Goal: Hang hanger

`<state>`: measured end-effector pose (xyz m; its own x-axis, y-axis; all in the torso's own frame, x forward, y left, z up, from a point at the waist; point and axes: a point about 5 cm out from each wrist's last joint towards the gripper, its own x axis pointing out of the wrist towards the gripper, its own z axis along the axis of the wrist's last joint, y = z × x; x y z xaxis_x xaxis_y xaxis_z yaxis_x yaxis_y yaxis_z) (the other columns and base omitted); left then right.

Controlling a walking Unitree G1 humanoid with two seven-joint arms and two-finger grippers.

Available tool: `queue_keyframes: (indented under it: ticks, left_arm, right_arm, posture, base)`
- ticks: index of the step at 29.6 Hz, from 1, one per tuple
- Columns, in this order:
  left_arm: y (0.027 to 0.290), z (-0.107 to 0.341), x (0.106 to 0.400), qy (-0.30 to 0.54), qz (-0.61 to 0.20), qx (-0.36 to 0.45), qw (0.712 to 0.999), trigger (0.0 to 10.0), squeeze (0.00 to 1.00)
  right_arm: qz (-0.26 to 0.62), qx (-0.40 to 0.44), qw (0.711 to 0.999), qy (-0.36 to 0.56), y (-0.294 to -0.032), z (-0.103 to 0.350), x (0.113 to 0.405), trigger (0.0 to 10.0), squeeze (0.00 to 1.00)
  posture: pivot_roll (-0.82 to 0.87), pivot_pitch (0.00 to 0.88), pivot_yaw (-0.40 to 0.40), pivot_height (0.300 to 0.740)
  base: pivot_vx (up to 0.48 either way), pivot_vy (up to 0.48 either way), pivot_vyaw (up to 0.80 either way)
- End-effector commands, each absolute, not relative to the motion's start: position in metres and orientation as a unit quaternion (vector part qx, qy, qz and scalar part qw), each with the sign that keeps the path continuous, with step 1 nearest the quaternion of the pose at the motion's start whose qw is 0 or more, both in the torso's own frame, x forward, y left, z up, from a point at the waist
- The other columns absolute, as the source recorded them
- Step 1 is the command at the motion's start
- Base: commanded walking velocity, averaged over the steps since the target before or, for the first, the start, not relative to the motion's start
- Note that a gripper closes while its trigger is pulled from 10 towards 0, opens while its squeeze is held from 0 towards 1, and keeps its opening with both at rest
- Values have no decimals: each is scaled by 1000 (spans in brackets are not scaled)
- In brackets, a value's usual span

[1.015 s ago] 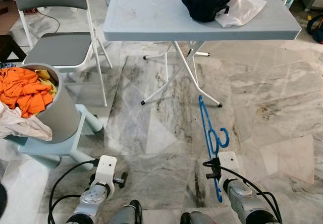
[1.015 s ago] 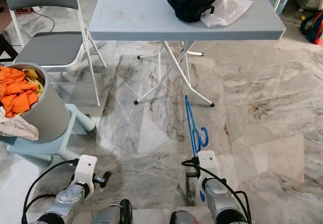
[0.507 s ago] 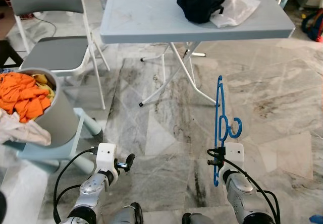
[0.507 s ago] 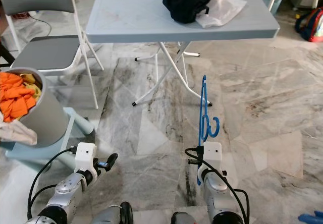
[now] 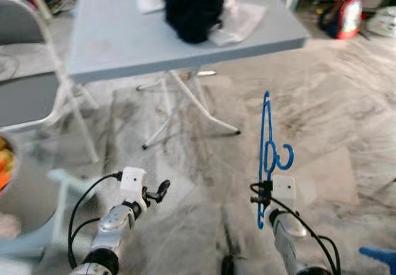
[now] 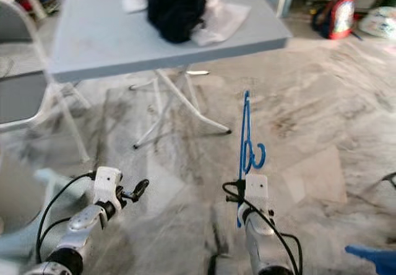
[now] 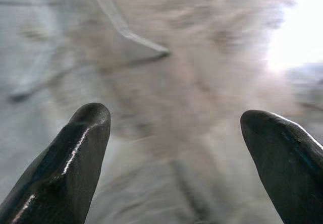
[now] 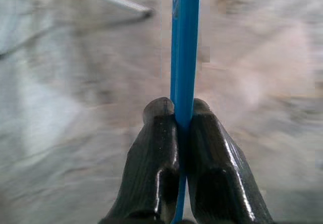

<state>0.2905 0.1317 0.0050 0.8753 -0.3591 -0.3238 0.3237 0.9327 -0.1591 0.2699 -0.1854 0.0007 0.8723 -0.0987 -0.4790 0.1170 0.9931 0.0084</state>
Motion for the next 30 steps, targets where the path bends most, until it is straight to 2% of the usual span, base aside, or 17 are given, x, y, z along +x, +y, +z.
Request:
queue_keyframes:
  ticks: [1,7,30]
  left_arm:
    - [146,-3,283,196,-163,-44,966,10000,0]
    - [144,-4,282,200,-167,-45,964,10000,0]
    - [138,-8,279,222,-193,-37,955,10000,0]
  right_arm:
    - [-46,29,967,249,-176,1,270,10000,0]
    - [-44,31,965,256,-174,1,268,10000,0]
    - [-49,35,960,273,-173,-2,266,10000,0]
  posture:
    - [-27,208,13,740]
    - [-28,205,11,740]
    - [-33,192,11,740]
  base:
    - [255,0,-769]
    - [245,0,-765]
    - [0,0,-757]
